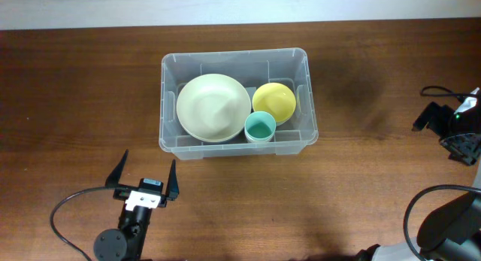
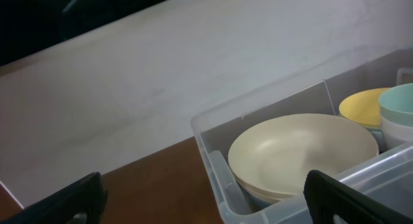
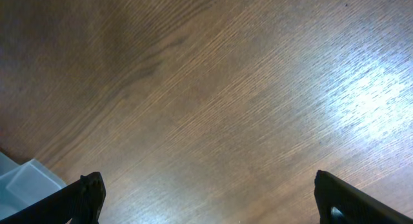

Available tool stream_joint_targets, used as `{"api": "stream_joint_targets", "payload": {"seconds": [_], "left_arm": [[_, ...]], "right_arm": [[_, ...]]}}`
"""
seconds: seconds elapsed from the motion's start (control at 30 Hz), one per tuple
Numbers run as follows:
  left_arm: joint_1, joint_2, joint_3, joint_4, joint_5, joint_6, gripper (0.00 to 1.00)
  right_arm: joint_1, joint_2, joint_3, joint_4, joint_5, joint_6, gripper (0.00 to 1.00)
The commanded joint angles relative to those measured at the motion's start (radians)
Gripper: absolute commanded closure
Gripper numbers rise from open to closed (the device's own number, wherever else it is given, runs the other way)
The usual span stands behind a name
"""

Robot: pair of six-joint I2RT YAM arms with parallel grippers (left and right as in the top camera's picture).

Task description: Pack container

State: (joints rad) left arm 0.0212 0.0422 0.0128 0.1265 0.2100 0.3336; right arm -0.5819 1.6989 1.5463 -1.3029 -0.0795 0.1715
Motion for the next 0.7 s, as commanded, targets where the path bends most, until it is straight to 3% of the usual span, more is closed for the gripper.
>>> {"api": "stream_joint_targets", "payload": {"seconds": [0.0, 0.2, 0.37, 0.67], "left_arm": [[0.006, -0.037, -0.004, -0.029, 0.007, 0.009, 0.0], [0.006, -0.037, -0.004, -0.042, 0.008, 0.008, 0.0], [0.006, -0.037, -0.004, -0.185, 0.008, 0.008, 0.0], [0.006, -0.036, -0.004, -0.188, 0.011, -0.003, 0.0]], "right_arm": [[-0.001, -0.007, -0.003, 0.003, -0.002, -0.006, 0.01], [-0.001, -0.007, -0.003, 0.003, -0.002, -0.007, 0.01], [-0.001, -0.007, -0.003, 0.003, -0.002, -0.006, 0.01], [-0.001, -0.007, -0.003, 0.003, -0.002, -0.006, 0.01]]}}
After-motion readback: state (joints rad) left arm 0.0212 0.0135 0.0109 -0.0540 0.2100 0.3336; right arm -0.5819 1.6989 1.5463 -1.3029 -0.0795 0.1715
